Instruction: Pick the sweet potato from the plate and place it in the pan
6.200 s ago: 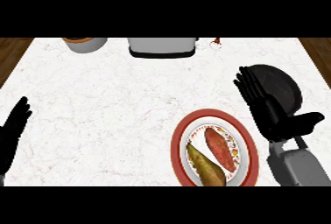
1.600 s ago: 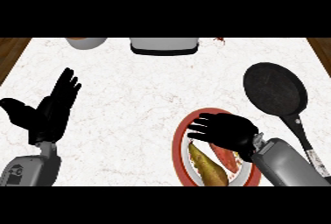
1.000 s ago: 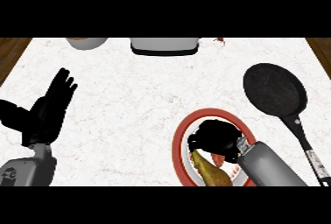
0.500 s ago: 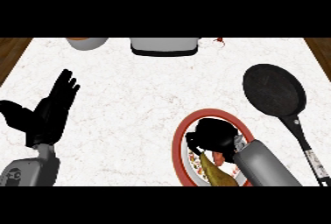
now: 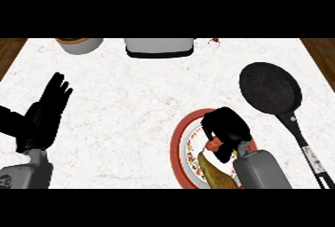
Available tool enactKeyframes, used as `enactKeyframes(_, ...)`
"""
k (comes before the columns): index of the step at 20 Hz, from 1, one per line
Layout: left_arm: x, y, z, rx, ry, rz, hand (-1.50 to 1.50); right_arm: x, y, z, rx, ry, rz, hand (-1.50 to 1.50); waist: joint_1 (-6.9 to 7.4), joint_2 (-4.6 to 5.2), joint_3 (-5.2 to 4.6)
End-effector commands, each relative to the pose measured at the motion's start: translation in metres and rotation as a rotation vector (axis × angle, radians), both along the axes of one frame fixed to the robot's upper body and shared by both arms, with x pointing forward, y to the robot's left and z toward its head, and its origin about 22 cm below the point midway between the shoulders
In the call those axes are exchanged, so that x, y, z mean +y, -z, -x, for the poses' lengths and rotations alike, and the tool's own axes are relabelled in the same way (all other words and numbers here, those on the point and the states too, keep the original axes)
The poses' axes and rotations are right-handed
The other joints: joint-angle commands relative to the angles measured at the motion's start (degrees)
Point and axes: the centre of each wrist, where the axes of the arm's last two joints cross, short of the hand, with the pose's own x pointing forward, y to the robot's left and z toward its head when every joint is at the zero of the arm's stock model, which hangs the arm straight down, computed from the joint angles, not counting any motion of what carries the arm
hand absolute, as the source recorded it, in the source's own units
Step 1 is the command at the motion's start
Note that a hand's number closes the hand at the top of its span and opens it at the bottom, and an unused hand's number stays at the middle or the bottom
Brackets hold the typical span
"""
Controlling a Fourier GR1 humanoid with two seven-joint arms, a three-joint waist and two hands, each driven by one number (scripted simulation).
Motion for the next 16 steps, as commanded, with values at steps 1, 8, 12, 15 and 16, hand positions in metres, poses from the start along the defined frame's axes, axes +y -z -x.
enactKeyframes(1, -0.004, 0.0, 0.001, -0.008, -0.009, -0.001, 0.0, 0.015, -0.049, 0.011, -0.258, 0.196, -0.049, 1.5, 0.29, -0.05, 0.15)
enactKeyframes(8, 0.006, 0.0, 0.001, 0.001, 0.018, -0.006, 0.0, 0.032, -0.13, 0.063, -0.568, 0.272, -0.074, 1.5, 1.09, 0.37, 0.15)
enactKeyframes(12, -0.007, -0.001, -0.012, 0.003, 0.021, -0.007, 0.0, 0.027, -0.162, 0.079, -0.553, 0.323, -0.103, 1.5, 1.63, 0.74, 0.19)
enactKeyframes(15, -0.024, -0.01, -0.012, -0.016, 0.022, -0.009, 0.0, 0.017, -0.171, 0.055, -0.563, 0.359, -0.121, 1.5, 2.05, 0.85, 0.22)
enactKeyframes(16, -0.012, -0.004, -0.012, -0.008, 0.044, -0.001, 0.0, -0.001, -0.176, 0.044, -0.564, 0.39, -0.121, 1.5, 2.04, 0.9, 0.21)
